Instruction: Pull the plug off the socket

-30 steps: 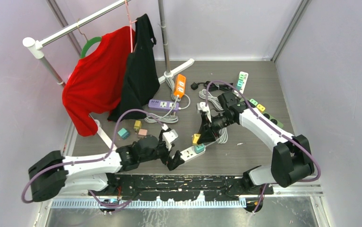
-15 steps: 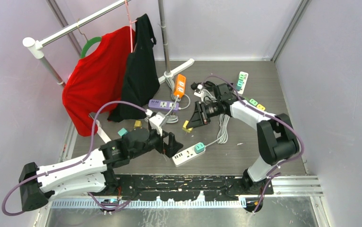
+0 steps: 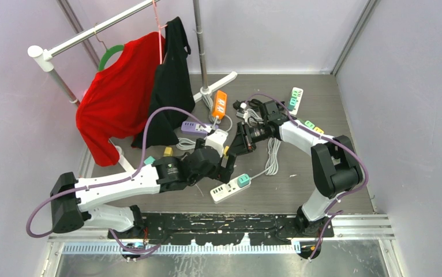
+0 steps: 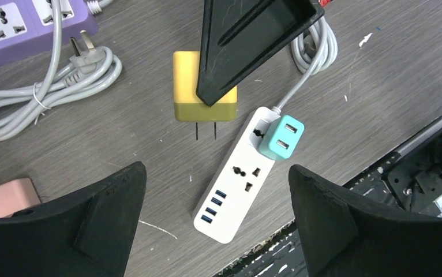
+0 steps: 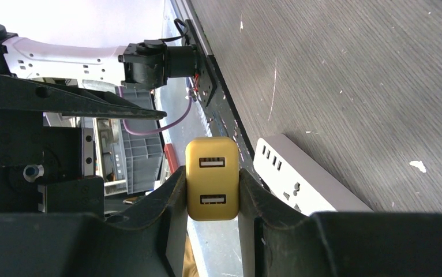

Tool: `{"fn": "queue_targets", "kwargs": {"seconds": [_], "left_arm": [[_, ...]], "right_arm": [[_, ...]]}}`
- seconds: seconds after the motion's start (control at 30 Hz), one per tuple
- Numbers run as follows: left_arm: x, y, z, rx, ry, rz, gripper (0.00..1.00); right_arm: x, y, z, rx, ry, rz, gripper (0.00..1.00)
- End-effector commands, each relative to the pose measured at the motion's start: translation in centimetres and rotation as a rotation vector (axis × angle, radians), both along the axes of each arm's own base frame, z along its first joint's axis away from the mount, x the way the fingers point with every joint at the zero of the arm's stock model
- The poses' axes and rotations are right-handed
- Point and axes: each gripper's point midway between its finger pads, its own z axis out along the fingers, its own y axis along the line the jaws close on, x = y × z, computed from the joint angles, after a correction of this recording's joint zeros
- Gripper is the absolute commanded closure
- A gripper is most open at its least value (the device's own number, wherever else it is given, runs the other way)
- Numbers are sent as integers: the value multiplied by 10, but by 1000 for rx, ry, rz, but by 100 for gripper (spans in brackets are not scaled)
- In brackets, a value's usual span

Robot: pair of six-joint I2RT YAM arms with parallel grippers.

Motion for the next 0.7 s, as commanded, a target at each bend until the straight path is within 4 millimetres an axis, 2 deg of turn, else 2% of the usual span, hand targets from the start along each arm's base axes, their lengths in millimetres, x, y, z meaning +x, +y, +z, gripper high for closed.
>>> {"fn": "queue_targets", "kwargs": {"seconds": [0.0, 0.03, 0.1, 0.67], "left_arm": [[14, -6, 24, -17, -68, 39, 9], [16, -10, 15, 10, -61, 35, 9], [17, -13, 11, 24, -62, 31, 9], [29, -22, 10, -7, -43, -1, 12]], "right_arm": [[3, 3, 22, 48, -34, 14, 97], [3, 3, 22, 47, -33, 14, 97], [3, 3, 22, 46, -32, 15, 97], [1, 3, 20, 48, -18, 23, 97]]}}
